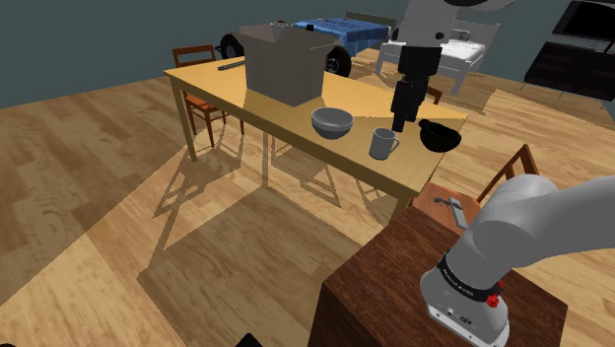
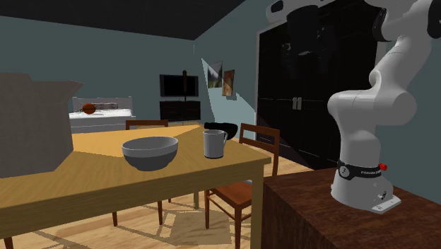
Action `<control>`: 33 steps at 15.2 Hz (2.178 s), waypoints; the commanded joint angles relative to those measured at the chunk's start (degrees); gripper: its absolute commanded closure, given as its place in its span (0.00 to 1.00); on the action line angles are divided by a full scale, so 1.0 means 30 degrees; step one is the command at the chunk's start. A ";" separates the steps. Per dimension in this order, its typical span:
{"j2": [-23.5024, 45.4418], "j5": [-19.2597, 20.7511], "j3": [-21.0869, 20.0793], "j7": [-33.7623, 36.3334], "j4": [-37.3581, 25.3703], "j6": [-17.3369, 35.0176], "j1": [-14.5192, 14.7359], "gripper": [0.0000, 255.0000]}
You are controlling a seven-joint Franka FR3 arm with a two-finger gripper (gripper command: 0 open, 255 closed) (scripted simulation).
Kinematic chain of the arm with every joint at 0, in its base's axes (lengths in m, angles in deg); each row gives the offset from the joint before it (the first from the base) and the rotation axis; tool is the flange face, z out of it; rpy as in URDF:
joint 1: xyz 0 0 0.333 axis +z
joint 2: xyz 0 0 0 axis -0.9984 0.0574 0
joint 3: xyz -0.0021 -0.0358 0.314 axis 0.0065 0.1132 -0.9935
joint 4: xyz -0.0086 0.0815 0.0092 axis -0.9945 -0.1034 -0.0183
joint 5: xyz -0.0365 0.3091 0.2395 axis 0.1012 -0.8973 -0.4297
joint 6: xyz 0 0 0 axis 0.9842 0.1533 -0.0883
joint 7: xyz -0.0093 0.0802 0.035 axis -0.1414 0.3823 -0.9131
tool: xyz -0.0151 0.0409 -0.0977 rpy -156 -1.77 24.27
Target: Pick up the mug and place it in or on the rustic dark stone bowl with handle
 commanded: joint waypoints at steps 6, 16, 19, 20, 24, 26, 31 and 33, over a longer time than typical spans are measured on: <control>0.1555 0.1345 0.1506 -0.1826 0.0494 0.1979 -0.0669 0.00; 0.6225 0.3143 0.4397 -0.5205 -0.0273 0.5965 -0.1823 0.00; 0.7952 0.3345 0.5208 -0.6209 -0.0966 0.7048 -0.2087 0.00; 0.8555 0.3368 0.5466 -0.6550 -0.1243 0.7389 -0.2171 0.00; 1.1084 0.3224 0.6430 -0.7953 -0.2586 0.8616 -0.2503 0.00; 1.2412 0.3008 0.6857 -0.8682 -0.3396 0.9137 -0.2684 0.00; 1.5890 0.2086 0.7683 -1.0547 -0.5838 1.0100 -0.3289 0.00; 1.7331 0.1605 0.7886 -1.1281 -0.6989 1.0331 -0.3631 0.00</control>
